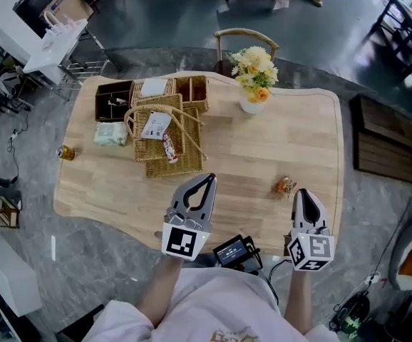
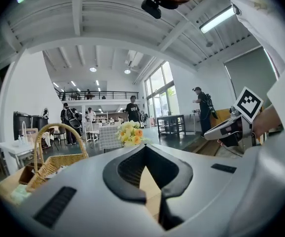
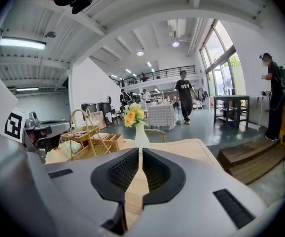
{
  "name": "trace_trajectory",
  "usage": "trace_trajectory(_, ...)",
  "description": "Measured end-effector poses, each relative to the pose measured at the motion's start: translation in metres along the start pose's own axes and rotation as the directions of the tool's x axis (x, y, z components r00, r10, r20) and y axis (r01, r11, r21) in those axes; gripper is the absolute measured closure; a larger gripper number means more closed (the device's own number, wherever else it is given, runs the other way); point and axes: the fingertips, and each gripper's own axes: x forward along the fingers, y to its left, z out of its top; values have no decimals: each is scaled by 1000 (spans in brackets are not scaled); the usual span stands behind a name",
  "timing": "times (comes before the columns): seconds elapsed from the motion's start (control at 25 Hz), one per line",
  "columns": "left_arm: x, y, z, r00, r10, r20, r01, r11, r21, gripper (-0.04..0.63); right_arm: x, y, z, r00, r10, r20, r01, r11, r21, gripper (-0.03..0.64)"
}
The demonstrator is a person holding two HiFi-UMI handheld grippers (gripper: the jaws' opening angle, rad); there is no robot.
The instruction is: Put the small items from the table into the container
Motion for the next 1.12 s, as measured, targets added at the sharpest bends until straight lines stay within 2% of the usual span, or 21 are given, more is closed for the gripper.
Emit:
trace_trajectory(0.4, 36, -34, -38, 997, -46, -67, 44, 999, -29, 592, 4, -37, -47, 994, -20, -108, 24, 999, 41, 594)
trace_trajectory(0.52, 45, -42, -50, 995, -72, -72, 73, 997, 16, 592, 4, -45, -65, 989, -17, -150, 26, 998, 56, 592)
trace_trajectory(0.6, 52, -48, -58, 993, -100, -69, 105, 992, 69, 592, 6, -48, -80, 982, -17, -188, 26, 999, 43, 591)
trace_trajectory(0.76, 62, -56, -70, 987, -89, -135, 91, 996, 5, 592, 8, -51, -108, 967, -18, -253, 28, 999, 38, 581)
trace_trajectory(0.92, 71, -63, -88, 982, -132, -134, 140, 989, 48, 592, 16, -53, -130, 953, -5, -303, 19, 999, 43, 571)
trace_trajectory(1.12, 80, -72, -106, 974, -161, -160, 172, 984, 56, 592, 28, -55, -153, 934, 16, -358, 3, 999, 53, 544)
